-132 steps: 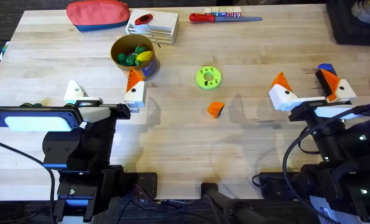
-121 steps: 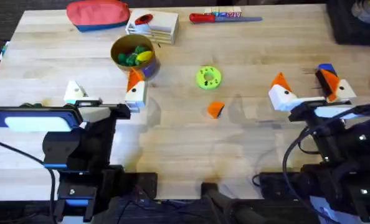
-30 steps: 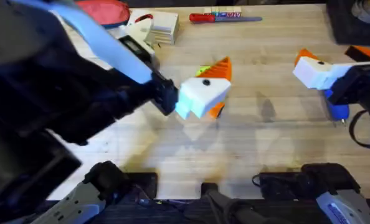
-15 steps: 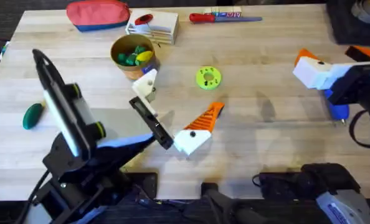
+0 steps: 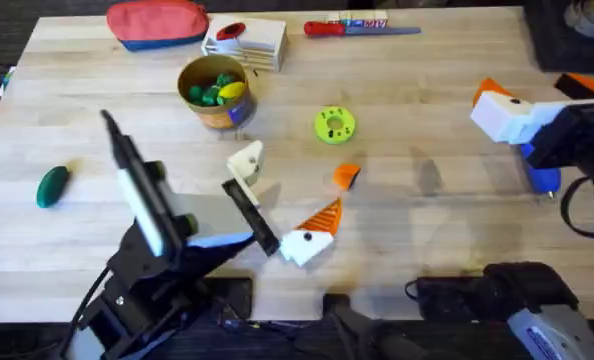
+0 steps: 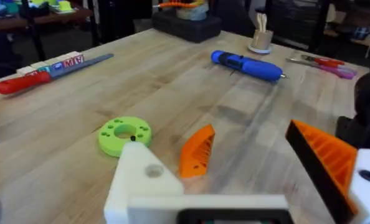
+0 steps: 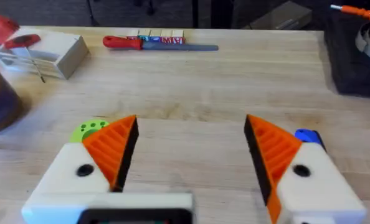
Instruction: Pick up the gripper from the table and insert it into the empty holder that is missing its gripper. Then pick up a screw, insert it into the mounting hole, and use the screwdriver to tighten it. Finally, clean up the table by picking up the vegetable and placing it into the bucket.
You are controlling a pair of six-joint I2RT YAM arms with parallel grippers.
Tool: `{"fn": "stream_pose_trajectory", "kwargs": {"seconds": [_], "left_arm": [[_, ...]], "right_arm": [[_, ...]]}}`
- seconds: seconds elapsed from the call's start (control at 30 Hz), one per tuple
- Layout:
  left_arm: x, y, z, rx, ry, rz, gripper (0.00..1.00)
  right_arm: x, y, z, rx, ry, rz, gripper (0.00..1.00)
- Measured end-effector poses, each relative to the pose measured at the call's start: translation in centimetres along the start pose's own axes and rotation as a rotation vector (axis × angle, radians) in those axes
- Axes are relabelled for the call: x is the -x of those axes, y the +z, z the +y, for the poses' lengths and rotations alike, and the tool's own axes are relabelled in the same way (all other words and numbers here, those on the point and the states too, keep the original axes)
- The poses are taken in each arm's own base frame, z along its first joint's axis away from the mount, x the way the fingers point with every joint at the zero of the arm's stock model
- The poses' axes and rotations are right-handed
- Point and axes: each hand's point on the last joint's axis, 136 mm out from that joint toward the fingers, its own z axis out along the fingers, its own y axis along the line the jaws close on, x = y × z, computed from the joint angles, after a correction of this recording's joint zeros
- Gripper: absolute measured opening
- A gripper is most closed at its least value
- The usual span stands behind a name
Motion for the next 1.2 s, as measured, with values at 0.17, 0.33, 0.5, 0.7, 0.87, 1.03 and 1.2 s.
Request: {"fn": "stream_pose_trajectory", "kwargs": {"seconds": [0.17,0.33,0.5,0.7,0.87,1.03,1.2], "left_arm": [[-1.0,0.0,-1.1,-0.055,-0.041,0.042,0.987],[-1.0,0.0,-1.3,-0.065,-0.057,0.043,0.988],[-1.0,0.0,-1.3,-0.065,-0.062,0.043,0.986],[-1.0,0.0,-1.3,-0.065,-0.069,0.044,0.989],[-1.0,0.0,-1.3,-0.065,-0.069,0.044,0.987],[-1.0,0.0,-1.3,-0.065,-0.069,0.044,0.988],[-1.0,0.0,-1.3,-0.065,-0.069,0.044,0.988]], "right_arm": [[0.0,0.0,0.0,0.0,0.0,0.0,0.991],[0.0,0.0,0.0,0.0,0.0,0.0,0.991],[0.0,0.0,0.0,0.0,0.0,0.0,0.992],[0.0,0.0,0.0,0.0,0.0,0.0,0.991],[0.0,0.0,0.0,0.0,0.0,0.0,0.992],[0.0,0.0,0.0,0.0,0.0,0.0,0.991],[0.0,0.0,0.0,0.0,0.0,0.0,0.992]]}}
